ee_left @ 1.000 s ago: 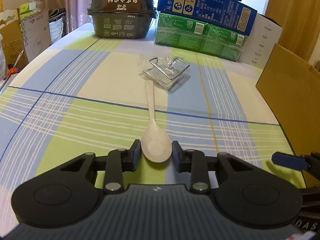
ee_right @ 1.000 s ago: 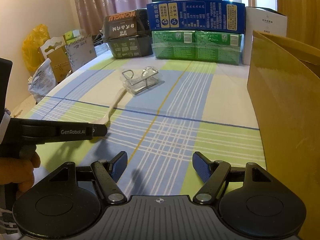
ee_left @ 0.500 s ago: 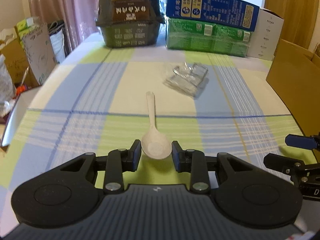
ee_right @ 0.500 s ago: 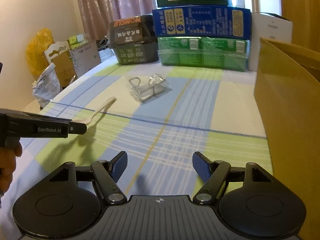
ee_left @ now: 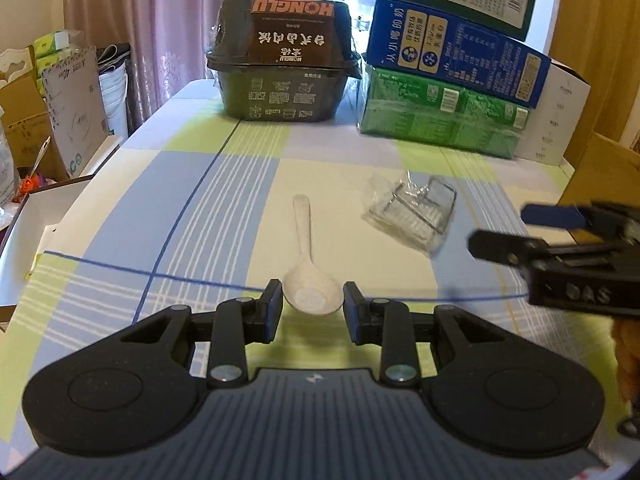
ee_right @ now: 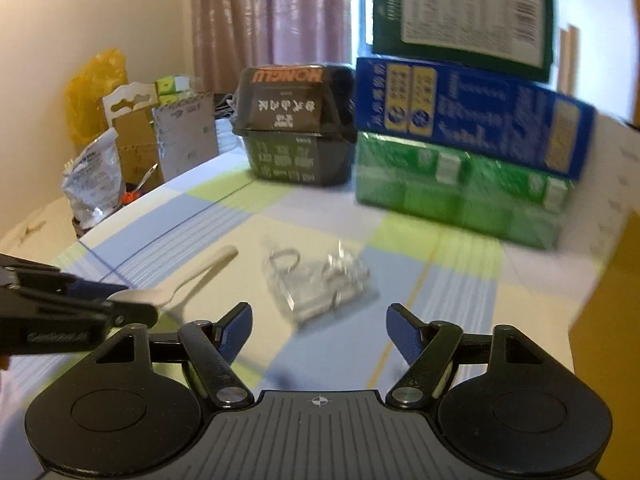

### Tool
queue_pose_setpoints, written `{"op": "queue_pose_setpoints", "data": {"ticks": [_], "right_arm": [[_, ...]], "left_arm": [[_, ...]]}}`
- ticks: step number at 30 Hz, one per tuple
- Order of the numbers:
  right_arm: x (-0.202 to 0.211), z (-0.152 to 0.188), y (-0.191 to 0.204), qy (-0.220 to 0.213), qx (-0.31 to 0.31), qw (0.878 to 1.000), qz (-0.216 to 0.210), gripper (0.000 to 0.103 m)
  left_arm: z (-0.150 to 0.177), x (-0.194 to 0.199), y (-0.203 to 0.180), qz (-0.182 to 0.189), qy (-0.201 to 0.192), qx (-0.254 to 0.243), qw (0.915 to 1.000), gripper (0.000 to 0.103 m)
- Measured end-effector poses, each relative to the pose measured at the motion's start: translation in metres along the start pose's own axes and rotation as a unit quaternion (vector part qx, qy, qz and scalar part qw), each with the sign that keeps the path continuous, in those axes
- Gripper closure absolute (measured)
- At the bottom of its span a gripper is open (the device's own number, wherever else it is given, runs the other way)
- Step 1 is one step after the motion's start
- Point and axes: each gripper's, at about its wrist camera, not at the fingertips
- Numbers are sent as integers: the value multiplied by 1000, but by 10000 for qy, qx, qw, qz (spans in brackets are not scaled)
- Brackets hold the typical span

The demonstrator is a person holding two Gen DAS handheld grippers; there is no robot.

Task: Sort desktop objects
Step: 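Grasp the wire soap dish in plastic wrap with the right gripper while the left holds the spoon, then carry the spoon and soap dish over the cardboard box with both grippers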

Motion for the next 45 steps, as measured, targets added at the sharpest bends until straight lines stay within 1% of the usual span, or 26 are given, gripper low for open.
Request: {"op": "queue_pose_setpoints", "data": {"ticks": [1, 2, 5, 9, 12, 16, 19, 20, 21, 24, 26, 29, 34, 40, 43, 45], "right_arm": [[-7, -3, -2, -9, 82, 10000, 10, 18], [-14, -4, -6, -4, 130, 9999, -13, 17], [-37, -9, -10, 131, 349, 9992, -123, 17], [-61, -13, -4, 308, 887, 9952, -292, 17], [-77, -16, -4, 424, 1178, 9917, -306, 17], [-91, -19, -9, 587, 1209, 9902, -391, 17], [-96, -19, -12, 685, 1093, 9907, -442, 18], [-95, -19, -12, 695, 1053, 9911, -420, 26], [-94, -19, -12, 705, 1007, 9917, -386, 29], [-88, -18, -12, 756, 790, 9936, -301, 31], [-80, -15, -11, 789, 672, 9944, -183, 34], [-62, -9, -9, 851, 424, 9955, -31, 34], [-13, 14, 2, 948, 149, 9953, 163, 34], [55, 52, 13, 1203, -263, 9911, 510, 34], [92, 71, 21, 1264, -414, 9890, 648, 34], [118, 85, 28, 1295, -582, 9872, 722, 34]], "left_arm": [[-1, -2, 1, 15, -11, -19, 10000, 76], [-1, -3, 1, 17, -18, -29, 10000, 76], [-2, -4, 4, 56, -17, 54, 10000, 76], [-4, -3, 4, 85, -43, 69, 9999, 76], [-3, -4, 3, 144, -6, 25, 9999, 76], [-3, -4, 4, 214, -6, 54, 9998, 76], [-3, -5, 4, 253, 4, 29, 9997, 76], [-2, -5, 4, 257, 9, 31, 9997, 76], [-2, -6, 5, 263, 14, 33, 9996, 76], [-1, -6, 4, 272, 42, 18, 9996, 76], [1, -7, 3, 280, 62, -48, 9996, 76], [5, -7, 0, 291, 93, -127, 9995, 76], [18, 2, -15, 382, 227, -363, 9984, 76], [42, 39, -45, 579, 418, -517, 9961, 76], [64, 66, -60, 703, 531, -439, 9951, 76], [82, 83, -72, 746, 591, -473, 9943, 76]]}}
Point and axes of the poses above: each gripper's, at about its wrist camera, not at the fingertips, and x roughly against the way its jaws point, y to its left, z to its underside, and after that the axes turned 5 degrees about x, right-handed
